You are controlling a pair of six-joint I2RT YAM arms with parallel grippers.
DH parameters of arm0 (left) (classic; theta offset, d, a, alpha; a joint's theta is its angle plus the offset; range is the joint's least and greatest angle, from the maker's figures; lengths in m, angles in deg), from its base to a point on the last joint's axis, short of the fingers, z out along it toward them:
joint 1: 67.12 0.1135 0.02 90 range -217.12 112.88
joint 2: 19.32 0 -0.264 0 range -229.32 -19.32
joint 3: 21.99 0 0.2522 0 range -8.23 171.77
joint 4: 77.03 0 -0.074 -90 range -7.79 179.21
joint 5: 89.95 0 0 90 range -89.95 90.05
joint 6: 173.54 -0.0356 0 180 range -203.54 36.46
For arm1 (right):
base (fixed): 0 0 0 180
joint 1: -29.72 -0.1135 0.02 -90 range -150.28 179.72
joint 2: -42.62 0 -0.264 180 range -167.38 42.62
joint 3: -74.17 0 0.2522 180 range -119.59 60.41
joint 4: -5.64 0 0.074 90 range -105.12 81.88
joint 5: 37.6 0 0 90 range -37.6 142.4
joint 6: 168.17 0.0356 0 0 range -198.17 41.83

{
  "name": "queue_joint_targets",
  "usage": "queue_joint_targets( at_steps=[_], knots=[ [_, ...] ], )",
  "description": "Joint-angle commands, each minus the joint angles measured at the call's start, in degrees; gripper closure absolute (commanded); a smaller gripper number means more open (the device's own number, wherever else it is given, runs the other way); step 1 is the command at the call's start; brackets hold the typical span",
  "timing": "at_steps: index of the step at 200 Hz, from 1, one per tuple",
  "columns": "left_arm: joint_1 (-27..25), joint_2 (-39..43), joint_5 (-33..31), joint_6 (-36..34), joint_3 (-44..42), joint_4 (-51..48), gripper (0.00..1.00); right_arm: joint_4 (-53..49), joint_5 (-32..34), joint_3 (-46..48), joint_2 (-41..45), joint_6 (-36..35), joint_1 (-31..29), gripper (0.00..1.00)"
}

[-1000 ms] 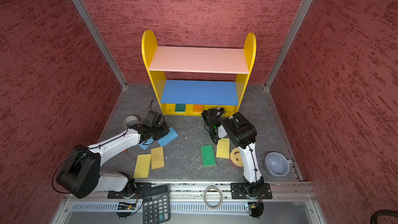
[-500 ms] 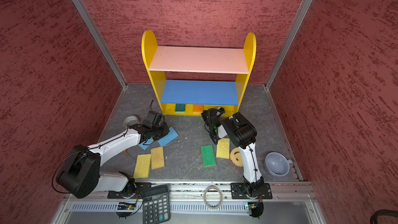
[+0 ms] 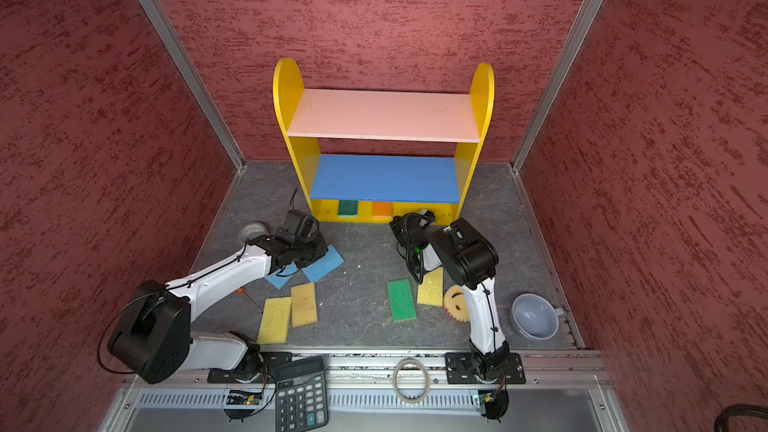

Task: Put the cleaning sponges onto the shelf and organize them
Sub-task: 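Withdraw the right gripper from the shelf toward the robot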

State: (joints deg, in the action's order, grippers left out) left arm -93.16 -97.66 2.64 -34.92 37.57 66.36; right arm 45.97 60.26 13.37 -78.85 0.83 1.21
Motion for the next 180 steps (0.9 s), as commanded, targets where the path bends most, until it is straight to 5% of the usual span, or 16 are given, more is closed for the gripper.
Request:
queue_joint_targets(
  at_steps=[1,44,108,149,180],
  knots=[
    [-0.09,1.58,-1.67,-0.66,1.39,-1.63,0.90,-2.87,-0.74,3.27,0.67,0.48,-0.31,1.00],
    [1.22,2.91,-3.11,-2.91,2.54,-5.63,0.60,-6.12,-5.04,6.42,6.00,-4.73,-0.65,0.90],
    [3.54,2.41,-4.67,-4.03,0.08,-8.41,0.56,-14.00,-8.66,10.78,19.27,-20.95,-4.56,0.60],
    [3.81,1.94,-4.92,-4.12,-1.45,-9.17,0.41,-29.49,-6.71,10.43,29.01,-32.44,-6.41,0.54],
    [4.07,0.09,-4.23,-4.15,-1.35,-9.42,0.39,-37.38,-6.80,10.74,33.62,-36.27,-7.17,0.52]
  ],
)
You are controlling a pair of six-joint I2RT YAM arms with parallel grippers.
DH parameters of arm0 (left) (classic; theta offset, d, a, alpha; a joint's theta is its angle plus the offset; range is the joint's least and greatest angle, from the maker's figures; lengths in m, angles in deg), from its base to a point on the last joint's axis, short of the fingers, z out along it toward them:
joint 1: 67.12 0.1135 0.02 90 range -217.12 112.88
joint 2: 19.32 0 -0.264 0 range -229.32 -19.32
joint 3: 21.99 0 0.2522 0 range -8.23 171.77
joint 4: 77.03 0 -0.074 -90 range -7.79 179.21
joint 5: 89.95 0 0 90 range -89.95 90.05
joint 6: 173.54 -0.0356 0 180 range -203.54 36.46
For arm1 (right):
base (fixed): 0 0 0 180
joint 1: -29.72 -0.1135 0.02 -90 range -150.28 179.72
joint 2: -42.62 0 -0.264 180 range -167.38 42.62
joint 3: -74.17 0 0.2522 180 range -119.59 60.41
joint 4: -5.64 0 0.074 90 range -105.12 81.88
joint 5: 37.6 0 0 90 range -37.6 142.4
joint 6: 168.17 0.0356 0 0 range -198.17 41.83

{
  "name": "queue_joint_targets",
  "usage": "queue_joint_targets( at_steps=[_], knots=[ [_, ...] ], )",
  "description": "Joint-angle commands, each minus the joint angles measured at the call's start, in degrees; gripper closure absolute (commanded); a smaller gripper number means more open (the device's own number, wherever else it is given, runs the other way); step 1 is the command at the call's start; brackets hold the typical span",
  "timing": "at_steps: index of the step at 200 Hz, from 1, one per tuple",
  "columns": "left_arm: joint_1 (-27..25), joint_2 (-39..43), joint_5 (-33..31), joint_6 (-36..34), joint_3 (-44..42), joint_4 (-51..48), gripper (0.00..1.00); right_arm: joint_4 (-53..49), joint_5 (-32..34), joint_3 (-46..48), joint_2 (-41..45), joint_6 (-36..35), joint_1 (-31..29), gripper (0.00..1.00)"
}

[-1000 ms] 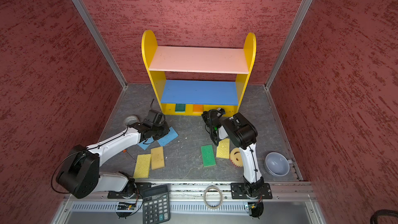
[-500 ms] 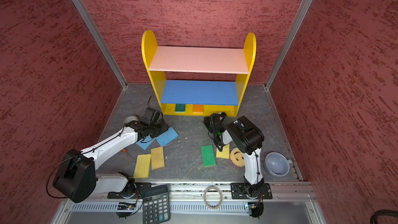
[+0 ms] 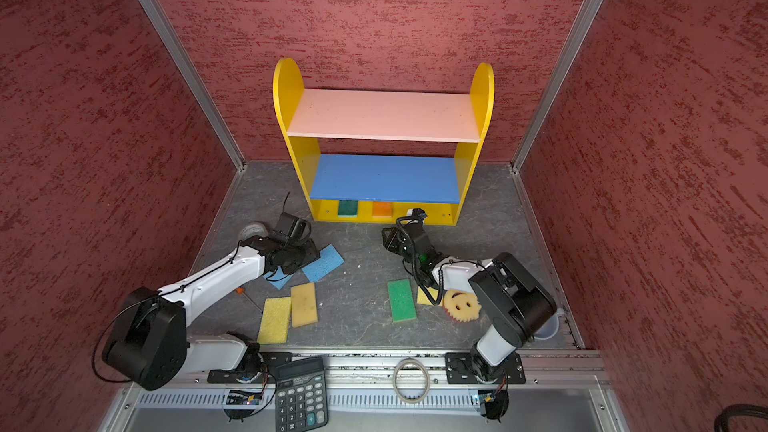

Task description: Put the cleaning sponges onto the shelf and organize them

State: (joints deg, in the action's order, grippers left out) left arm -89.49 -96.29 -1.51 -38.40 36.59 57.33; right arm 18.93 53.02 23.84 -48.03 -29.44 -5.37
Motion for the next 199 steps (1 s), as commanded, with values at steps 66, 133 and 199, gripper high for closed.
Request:
queue_joint_targets(
  at_steps=[66,133,199],
  knots=[
    [-2.93,-4.86,0.85,1.29,-2.44,5.19,0.49,-17.39,0.26,3.04,9.82,-6.71,-1.03,0.58],
    [-9.10,-14.47,2.05,2.65,9.09,7.57,0.52,-31.78,-0.09,0.88,15.45,-9.50,-1.20,0.50],
    [-7.13,-13.39,-0.50,-4.10,20.13,-0.69,0.53,-42.18,-3.08,4.42,22.35,-12.76,-7.47,0.45]
  ],
)
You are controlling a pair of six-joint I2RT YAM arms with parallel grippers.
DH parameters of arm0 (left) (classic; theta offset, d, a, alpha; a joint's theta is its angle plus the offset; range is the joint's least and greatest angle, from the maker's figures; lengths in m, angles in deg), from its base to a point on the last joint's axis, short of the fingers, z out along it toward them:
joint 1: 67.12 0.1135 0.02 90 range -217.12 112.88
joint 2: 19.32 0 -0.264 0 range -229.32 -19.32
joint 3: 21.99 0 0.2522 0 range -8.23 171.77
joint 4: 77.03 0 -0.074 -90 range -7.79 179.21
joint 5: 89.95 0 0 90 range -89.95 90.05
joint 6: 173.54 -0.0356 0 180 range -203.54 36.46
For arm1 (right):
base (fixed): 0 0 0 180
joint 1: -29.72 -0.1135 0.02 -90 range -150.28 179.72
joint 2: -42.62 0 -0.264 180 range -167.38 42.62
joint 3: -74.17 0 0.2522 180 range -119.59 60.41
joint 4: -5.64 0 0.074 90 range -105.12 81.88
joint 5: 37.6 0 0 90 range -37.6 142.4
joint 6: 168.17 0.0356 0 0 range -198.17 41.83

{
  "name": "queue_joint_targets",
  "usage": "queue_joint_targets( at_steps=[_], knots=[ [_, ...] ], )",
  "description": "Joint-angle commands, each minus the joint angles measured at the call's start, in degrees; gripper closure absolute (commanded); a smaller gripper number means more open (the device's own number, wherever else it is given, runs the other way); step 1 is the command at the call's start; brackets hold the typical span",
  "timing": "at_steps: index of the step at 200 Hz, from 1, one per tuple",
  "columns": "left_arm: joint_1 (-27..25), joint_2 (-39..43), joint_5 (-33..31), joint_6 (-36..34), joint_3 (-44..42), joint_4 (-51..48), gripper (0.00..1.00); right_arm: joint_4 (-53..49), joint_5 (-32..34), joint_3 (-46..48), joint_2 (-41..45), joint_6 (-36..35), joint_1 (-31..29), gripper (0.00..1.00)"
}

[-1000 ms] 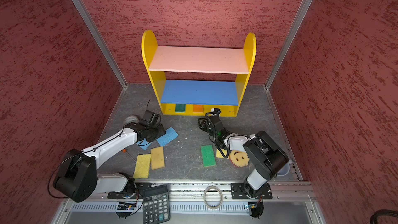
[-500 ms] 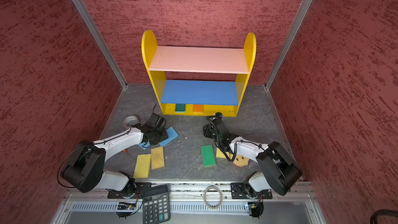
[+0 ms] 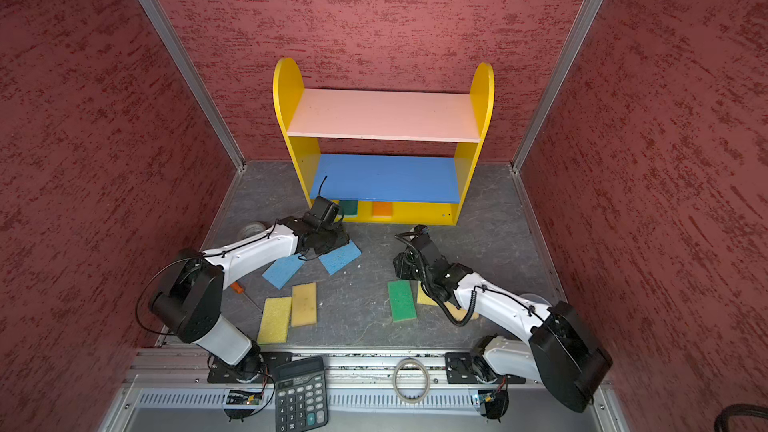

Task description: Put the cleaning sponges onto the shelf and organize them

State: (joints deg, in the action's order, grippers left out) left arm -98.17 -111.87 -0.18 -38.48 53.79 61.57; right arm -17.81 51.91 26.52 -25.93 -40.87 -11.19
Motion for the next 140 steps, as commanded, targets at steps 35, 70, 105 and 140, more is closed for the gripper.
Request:
queue_joint_targets(
  at_steps=[35,70,105,140],
  knots=[
    [5.72,16.19,-9.93,-7.87,5.14,-12.54,0.52,-2.23,-2.76,4.60,-2.51,0.16,-1.99,0.47],
    [11.44,33.61,-20.45,-8.95,6.76,-16.44,0.41,0.62,-1.29,8.79,-0.10,2.29,-1.96,0.46],
    [11.86,41.92,-22.98,-9.29,4.90,-14.51,0.43,1.66,-2.09,10.82,1.87,0.78,-1.90,0.48],
    [11.19,34.51,-12.26,-3.24,1.47,-13.62,0.42,5.31,-3.53,10.40,-0.27,0.47,-1.94,0.53]
  ],
)
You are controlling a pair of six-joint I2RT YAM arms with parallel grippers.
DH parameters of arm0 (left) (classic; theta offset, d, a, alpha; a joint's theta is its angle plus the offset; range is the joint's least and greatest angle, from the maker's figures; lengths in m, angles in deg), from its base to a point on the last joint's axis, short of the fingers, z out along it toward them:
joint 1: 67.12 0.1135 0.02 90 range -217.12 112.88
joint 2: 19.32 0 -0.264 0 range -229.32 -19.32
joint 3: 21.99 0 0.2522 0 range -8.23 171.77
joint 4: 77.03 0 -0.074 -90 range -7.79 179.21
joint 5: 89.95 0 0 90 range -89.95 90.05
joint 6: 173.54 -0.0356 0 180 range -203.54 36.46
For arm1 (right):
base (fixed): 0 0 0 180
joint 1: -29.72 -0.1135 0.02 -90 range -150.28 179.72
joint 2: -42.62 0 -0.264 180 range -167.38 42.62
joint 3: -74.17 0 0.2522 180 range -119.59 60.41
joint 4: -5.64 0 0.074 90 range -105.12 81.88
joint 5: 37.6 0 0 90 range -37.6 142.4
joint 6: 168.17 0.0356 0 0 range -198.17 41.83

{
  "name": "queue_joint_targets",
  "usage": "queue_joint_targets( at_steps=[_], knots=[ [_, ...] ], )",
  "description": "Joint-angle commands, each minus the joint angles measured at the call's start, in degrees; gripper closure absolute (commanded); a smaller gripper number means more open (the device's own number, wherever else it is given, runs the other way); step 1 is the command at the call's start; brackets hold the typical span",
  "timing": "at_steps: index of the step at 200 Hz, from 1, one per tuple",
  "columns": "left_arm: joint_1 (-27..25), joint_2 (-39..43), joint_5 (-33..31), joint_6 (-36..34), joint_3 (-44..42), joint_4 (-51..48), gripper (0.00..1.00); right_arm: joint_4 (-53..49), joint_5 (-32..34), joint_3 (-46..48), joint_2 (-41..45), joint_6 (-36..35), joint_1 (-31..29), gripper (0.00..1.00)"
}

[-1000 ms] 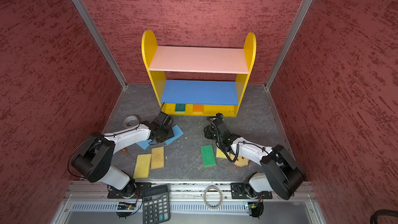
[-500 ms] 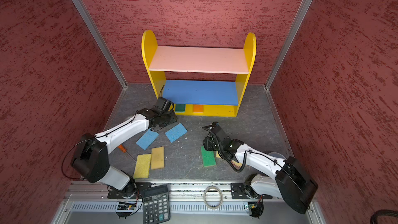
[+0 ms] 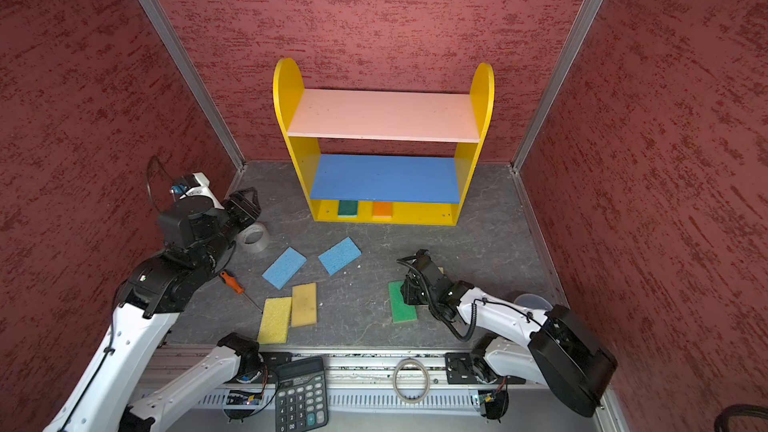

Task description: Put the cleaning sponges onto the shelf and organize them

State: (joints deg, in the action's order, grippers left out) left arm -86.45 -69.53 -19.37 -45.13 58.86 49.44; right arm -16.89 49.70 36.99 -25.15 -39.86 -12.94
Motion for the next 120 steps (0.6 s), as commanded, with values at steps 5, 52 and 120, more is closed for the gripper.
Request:
queue_joint_targets(
  at_steps=[5,52,120],
  knots=[
    [-0.99,-9.34,7.94,3.96,-3.74,-1.37,0.42,5.07,-1.34,0.04,-1.51,-0.60,-0.15,0.53],
    [-9.12,-20.93,10.00,6.42,-4.52,1.89,0.43,11.96,-0.73,-1.98,-7.21,-0.49,-0.07,0.77],
    [-9.19,-26.74,15.19,7.47,-8.99,7.07,0.44,12.39,8.48,-12.19,-12.30,-7.96,4.56,1.00]
  ],
)
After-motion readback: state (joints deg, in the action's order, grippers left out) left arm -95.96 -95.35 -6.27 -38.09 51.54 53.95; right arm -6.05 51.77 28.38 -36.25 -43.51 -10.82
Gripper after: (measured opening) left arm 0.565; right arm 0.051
